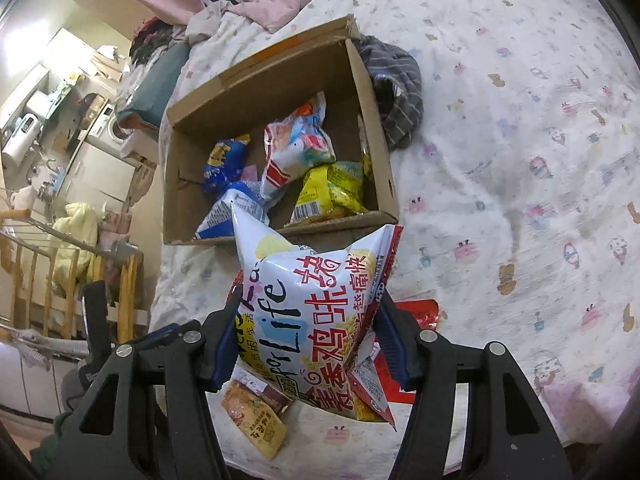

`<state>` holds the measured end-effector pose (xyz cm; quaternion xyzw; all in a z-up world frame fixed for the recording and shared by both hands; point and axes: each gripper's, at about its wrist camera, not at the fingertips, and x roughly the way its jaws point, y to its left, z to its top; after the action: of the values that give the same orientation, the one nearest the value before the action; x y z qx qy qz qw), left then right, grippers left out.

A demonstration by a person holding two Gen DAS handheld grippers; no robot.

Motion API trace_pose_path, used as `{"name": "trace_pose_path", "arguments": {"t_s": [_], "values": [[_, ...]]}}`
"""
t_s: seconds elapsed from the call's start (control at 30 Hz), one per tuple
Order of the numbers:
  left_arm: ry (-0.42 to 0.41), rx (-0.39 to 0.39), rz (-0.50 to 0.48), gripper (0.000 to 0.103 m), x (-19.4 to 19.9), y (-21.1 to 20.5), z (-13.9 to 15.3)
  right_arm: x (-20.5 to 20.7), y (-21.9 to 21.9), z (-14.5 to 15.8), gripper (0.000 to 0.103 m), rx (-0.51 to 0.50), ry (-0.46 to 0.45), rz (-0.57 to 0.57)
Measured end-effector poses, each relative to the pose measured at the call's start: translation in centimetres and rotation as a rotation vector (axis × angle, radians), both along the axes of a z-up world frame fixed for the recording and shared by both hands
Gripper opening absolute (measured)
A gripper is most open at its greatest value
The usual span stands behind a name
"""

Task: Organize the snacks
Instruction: 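Grasp the small clear packet with the left gripper while the right gripper lifts the white bag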

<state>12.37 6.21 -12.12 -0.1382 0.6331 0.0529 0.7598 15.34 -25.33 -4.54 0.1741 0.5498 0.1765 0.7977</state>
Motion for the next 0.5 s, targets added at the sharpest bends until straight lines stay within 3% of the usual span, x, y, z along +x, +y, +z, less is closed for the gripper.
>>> {"name": "trace_pose_path", "arguments": {"t_s": [0.17, 0.33, 0.4, 0.5], "values": [[0.054, -0.011, -0.012, 0.054, -0.2, -1.2, -1.3, -0.4, -0.6, -0.3, 0.062, 0.005, 0.004, -0.006], [0.119, 0.026, -0.035, 0.036, -0.1, -1.9, -3.0, -0.6, -1.6, -0.8, 0.062, -0.008, 0.018, -0.026], [0.124, 0.045, -0.066, 0.021, -0.1, -2.6, -3.1, -0.5, -2.0, -1.0, 0.062, -0.012, 0.025, -0.036], [0.106, 0.053, -0.096, 0.016, -0.2, -3.3, -2.6, -0.5, -2.1, -1.1, 0.062, -0.018, 0.031, -0.043]]}}
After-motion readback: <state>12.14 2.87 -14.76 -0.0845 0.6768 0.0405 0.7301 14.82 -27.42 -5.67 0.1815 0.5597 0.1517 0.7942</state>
